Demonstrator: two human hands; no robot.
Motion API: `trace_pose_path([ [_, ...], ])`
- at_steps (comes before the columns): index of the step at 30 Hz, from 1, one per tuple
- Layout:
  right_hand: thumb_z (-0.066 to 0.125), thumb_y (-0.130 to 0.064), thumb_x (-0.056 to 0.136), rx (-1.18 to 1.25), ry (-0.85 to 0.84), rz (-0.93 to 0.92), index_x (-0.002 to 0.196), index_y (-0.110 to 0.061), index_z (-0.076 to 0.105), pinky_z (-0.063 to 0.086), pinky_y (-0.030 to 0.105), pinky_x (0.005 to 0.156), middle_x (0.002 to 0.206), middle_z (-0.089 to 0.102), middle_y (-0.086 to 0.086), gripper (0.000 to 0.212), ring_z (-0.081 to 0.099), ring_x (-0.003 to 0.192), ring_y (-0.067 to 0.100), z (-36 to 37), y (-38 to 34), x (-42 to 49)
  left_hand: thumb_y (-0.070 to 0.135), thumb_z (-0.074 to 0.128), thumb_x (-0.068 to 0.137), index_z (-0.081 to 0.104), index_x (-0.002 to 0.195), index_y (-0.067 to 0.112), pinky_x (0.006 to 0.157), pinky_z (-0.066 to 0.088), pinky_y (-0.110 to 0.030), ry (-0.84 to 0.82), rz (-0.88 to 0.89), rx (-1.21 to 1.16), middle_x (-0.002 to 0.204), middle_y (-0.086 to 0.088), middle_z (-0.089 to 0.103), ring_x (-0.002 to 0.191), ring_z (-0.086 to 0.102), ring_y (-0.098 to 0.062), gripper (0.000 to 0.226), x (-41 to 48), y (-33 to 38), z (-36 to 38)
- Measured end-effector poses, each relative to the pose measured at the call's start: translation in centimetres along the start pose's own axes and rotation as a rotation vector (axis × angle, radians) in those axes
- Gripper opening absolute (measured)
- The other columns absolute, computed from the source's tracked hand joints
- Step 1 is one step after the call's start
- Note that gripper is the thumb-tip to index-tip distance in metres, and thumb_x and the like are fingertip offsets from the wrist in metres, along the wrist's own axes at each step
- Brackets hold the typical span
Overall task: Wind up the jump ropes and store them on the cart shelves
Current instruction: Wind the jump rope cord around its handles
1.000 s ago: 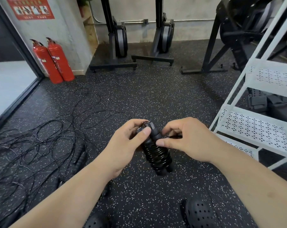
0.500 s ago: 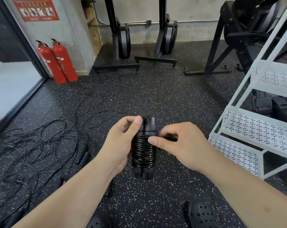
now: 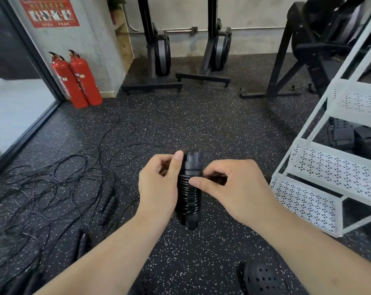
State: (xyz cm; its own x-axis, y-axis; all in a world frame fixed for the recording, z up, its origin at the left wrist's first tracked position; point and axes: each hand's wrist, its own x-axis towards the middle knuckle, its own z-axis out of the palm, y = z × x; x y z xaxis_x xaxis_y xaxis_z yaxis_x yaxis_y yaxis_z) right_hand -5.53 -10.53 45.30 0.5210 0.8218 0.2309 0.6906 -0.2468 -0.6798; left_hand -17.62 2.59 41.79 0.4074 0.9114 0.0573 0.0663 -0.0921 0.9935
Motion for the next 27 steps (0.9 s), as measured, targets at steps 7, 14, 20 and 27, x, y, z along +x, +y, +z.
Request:
trace_pose_path([
  [7,0.065,-0.064,0.087,-0.332,0.146,-0.156,0.076,-0.026,0.066,0.047,0.035,0.057,0.07,0.059,-0.011,0.039,0.054,0.061,0.012,0.8,0.9,0.2,0.041,0.054,0.11,0.065,0.133,0.048,0.1,0.05,-0.024,-0.298,-0.077,-0.12,0.123,0.023,0.074,0.115,0.067,0.007,0.027,-2.8,0.7,1.4],
  [14,0.078,-0.047,0.089,-0.247,0.117,-0.169,0.088,-0.028,0.069,0.053,0.033,0.068,0.083,0.066,-0.014,0.021,0.061,0.072,0.006,0.6,0.6,0.6,0.051,0.048,0.11,0.049,0.148,0.059,0.119,0.04,-0.035,-0.421,-0.222,-0.233,0.138,0.024,0.068,0.133,0.058,0.003,0.039,-2.3,-0.2,1.4],
  [20,0.08,-0.049,0.089,-0.063,-0.042,-0.123,0.092,-0.034,0.074,0.054,0.025,0.078,0.085,0.072,-0.021,0.017,0.069,0.087,0.002,-1.1,0.3,1.2,0.066,0.052,0.103,0.066,0.135,0.054,0.12,0.041,-0.045,-0.381,-0.292,-0.254,0.139,0.016,0.07,0.137,0.06,-0.008,0.036,-1.9,-0.5,1.2],
  [27,0.091,-0.057,0.073,0.117,0.065,0.04,0.08,-0.036,0.075,0.053,0.021,0.068,0.077,0.072,-0.022,0.027,0.068,0.074,0.002,-1.7,-0.4,1.1,0.067,0.051,0.099,0.071,0.137,0.025,0.11,0.053,-0.057,-0.399,-0.358,-0.362,0.129,-0.006,0.076,0.127,0.069,-0.032,0.06,-2.6,0.1,1.4],
])
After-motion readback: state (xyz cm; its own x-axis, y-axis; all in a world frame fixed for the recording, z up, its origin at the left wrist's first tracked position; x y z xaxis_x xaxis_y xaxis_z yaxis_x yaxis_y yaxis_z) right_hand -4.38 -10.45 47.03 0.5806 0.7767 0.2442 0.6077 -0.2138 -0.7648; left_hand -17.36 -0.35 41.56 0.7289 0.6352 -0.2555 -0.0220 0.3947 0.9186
